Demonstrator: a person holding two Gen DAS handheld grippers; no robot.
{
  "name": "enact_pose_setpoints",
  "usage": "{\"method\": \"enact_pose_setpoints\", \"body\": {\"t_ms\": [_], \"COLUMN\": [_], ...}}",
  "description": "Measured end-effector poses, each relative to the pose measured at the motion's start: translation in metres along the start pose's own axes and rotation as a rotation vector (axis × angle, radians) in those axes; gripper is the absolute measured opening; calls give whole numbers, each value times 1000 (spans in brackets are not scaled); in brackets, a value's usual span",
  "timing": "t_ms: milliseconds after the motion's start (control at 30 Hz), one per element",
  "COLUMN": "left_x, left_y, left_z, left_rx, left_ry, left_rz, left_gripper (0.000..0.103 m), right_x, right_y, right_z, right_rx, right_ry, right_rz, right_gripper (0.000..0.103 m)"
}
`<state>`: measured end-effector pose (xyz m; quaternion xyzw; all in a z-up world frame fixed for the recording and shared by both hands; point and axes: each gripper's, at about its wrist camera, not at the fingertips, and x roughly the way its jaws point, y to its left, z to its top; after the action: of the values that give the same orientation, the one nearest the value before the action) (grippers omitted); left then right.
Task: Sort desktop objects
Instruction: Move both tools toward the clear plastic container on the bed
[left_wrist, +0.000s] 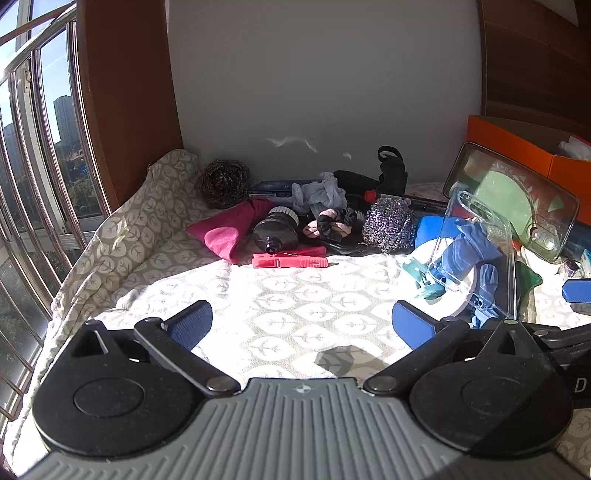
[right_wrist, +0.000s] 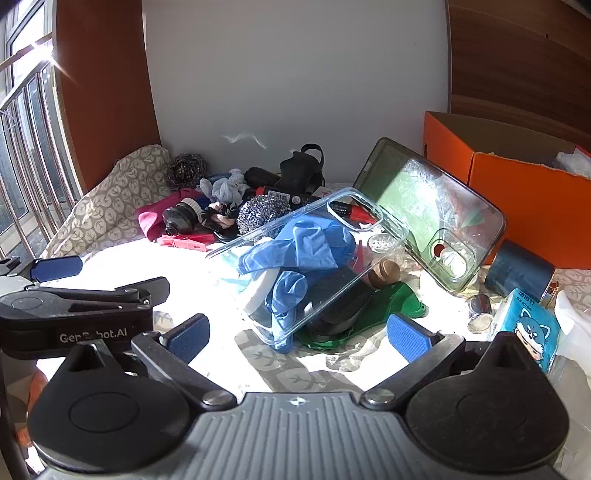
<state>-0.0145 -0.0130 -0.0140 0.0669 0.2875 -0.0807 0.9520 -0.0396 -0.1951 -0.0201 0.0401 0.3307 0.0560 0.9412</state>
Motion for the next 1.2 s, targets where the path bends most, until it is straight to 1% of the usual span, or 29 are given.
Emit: {"method": "enact_pose_setpoints", "body": {"t_ms": [67,167,267,367,600,633,700,767,900,967,1067,1133,1200], "left_x": [1,-2,-6,-5,-2,-2,-3,-3,-3,-1,4,4,6], "left_y": [-2,-4,-7,-9,-12,-13,-16,-20,-30,-36,-43,-45,-47], "left_z": [-1,-1,0,2,4,5,6,9,17,22,26,24,21], "left_rx": [5,10,24,47,59,60,72,94,121,142,177,192,216], "left_ry": [8,-6,-30,-38,-43,-47,-63,-74,-110,-125,-126,-138,-143], "left_rz": [-22,-37,-37,-35,-63,-72,-101,-130,-169,-184,-199,-207,-225], "left_gripper": [103,103,103,103,103,103,103,103,103,103,103,103,103], "right_x": [-1,-4,-6,-5,-7,-8,-13,-16,-16,-19,-22,-24,-23], "right_y": [-6,-10,-11,-13,-18,-19,-22,-27,-46,-51,-51,-54,-61], "right_z": [-1,-3,-3,-2,1,1,-2,-3,1,3,5,7,8], "right_rx": [29,29,16,5,-19,-24,-48,-62,15,20,-59,-81,-69], "right_ry": [15,16,13,13,-2,-12,-67,-93,-45,-59,-96,-119,-119], "right_rz": [-21,-40,-60,-81,-82,-80,-76,-71,-40,-61,-127,-142,-148], "right_gripper": [103,103,103,103,103,103,103,103,103,103,103,103,103]}}
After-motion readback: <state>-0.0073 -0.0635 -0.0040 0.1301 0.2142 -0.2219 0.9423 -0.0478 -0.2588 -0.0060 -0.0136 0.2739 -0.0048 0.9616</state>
